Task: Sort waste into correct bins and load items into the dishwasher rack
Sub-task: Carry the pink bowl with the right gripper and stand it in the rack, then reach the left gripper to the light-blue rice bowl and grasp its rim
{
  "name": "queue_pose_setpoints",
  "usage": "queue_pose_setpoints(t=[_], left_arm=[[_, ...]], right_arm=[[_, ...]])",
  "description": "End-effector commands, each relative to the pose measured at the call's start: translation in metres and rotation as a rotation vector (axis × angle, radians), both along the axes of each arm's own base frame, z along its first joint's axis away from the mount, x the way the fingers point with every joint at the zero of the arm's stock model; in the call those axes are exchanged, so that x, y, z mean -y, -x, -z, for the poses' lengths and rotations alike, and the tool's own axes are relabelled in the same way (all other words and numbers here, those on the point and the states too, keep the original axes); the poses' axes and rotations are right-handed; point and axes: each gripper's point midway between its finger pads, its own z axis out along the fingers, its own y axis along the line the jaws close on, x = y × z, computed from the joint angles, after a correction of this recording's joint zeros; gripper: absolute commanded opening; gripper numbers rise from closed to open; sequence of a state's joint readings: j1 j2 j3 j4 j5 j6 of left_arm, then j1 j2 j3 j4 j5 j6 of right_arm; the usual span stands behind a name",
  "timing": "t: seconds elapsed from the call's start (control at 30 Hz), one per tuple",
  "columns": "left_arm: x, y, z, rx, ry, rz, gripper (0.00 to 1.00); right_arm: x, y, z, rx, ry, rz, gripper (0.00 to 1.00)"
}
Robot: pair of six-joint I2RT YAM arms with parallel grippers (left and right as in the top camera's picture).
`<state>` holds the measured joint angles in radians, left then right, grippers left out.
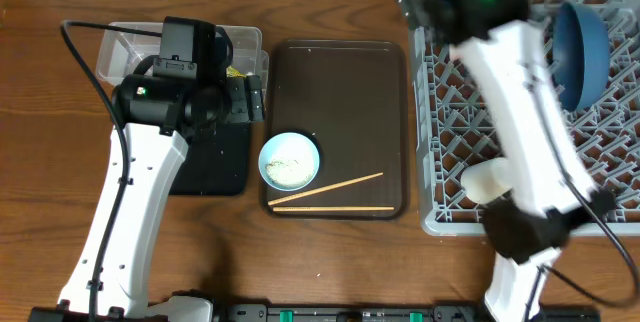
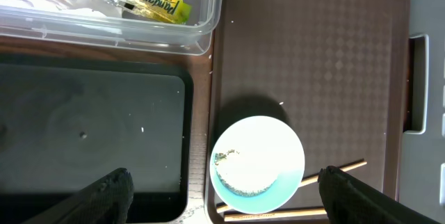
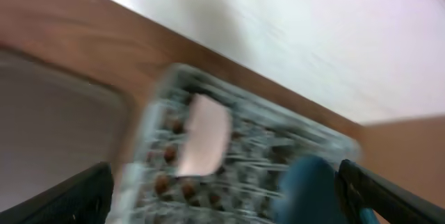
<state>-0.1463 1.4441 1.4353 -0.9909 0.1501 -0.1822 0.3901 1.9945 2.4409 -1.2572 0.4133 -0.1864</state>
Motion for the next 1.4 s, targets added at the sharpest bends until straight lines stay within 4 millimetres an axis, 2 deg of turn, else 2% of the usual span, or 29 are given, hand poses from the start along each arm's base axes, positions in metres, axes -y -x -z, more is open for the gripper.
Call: queue_pose_setpoints(t=[0.0,0.13,0.27,0.3,0.33,0.6,0.8,0.9,0.97,1.07,1.2,1.33,1.37], left_arm=[[-0.001,-0.001,-0.003,0.008,-0.01,0.002,0.88],[-0.001,-0.001,-0.003,0.007,-0.007,0.001,0.88],[0.002,0.0,-0.003,0.0,0.018,-0.018,0.88],[0.004,0.0,-0.003,-0.002,0.03,-0.012,0.88],[0.005,0.0,-0.003,-0.003,0.034,-0.01,0.98],[0.007,0.002,-0.003,-0.011,0.051,-0.016,0.98],[0.026,0.013,-0.002,-0.053,0.122,0.052,0.99],[0.042,0.021,0.004,-0.079,0.095,0.106,0.98],[0.054,0.026,0.013,-0.097,0.059,0.145,0.96],[0.072,0.033,0.031,-0.136,-0.008,0.181,0.92],[0.085,0.035,0.058,-0.199,-0.089,0.133,0.9],[0.097,0.037,0.087,-0.274,-0.134,0.112,0.89],[0.1,0.037,0.095,-0.293,-0.141,0.112,0.86]], right_arm=[[-0.045,0.021,0.025,-0.183,-0.305,-0.179,0.99],[-0.062,0.051,0.045,-0.369,-0.447,-0.211,0.99],[-0.061,0.063,0.061,-0.457,-0.44,-0.195,0.99],[-0.061,0.064,0.065,-0.474,-0.448,-0.182,0.99],[-0.062,0.065,0.068,-0.489,-0.463,-0.151,0.99],[-0.067,0.063,0.104,-0.569,-0.512,-0.026,0.99],[-0.066,0.062,0.13,-0.607,-0.502,-0.005,0.95],[-0.057,0.053,0.126,-0.576,-0.526,0.025,0.94],[-0.048,0.045,0.117,-0.539,-0.553,0.052,0.98],[-0.03,0.038,0.098,-0.481,-0.579,0.077,0.97],[-0.003,0.037,0.074,-0.407,-0.59,0.117,0.98],[0.021,0.041,0.059,-0.357,-0.575,0.165,0.99],[0.024,0.042,0.057,-0.351,-0.573,0.171,0.99]])
